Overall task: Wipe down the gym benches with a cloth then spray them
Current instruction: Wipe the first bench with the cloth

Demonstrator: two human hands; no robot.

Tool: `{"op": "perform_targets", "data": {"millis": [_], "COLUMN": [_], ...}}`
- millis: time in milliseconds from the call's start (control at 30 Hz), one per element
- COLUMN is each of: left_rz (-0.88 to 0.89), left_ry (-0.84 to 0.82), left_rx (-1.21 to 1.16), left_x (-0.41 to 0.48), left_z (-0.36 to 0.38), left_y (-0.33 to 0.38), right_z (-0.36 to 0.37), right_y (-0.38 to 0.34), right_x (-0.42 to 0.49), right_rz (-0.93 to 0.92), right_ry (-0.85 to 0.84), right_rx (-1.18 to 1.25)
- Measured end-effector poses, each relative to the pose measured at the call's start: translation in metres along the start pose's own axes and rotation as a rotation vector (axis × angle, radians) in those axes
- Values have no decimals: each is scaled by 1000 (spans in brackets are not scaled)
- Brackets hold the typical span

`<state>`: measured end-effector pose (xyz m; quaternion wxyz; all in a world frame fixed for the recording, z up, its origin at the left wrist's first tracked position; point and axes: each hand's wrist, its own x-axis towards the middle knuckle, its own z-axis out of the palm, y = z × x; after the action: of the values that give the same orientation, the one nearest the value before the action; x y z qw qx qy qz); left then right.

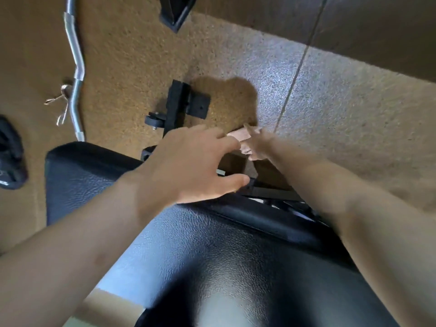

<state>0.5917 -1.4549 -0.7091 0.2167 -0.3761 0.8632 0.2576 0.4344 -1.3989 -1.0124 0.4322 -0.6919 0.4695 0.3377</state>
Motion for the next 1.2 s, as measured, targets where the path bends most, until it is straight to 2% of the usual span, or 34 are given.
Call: {"op": "perform_targets", "data": {"millis": [33,200,467,567,767,867,967,1033,1100,1200], "left_rz": [5,21,-3,-20,-103,-160,-280,-336,-387,-472], "left_ry": [-8,2,140,198,237,244,349,446,523,423], "left_rx": [-12,-42,-39,-66,-50,-85,-169,-150,-148,-192], "left_x": [-1,-13,-15,-18,-24,-30,-53,-78,-105,-137], "left_z": [1,11,12,12,9,4,6,14,25,42], "left_y": [0,5,7,9,14,19,27,39,56,91], "right_z": [4,7,-26,-42,-72,-79,-79,-75,-69,-56], "right_y": [1,15,17,13,9,-2,-25,-43,-59,-73], "right_x": [7,13,-16,-56,-169,-235,-285,-304,-319,-332], "right_rz": [4,25,52,23,35,-44,-105,-140,-156,-175], "right_ry": [-6,75,367,479,614,739,819,775,659,488], "right_rx": [-48,8,503,763,1023,996,926,909,904,902]}}
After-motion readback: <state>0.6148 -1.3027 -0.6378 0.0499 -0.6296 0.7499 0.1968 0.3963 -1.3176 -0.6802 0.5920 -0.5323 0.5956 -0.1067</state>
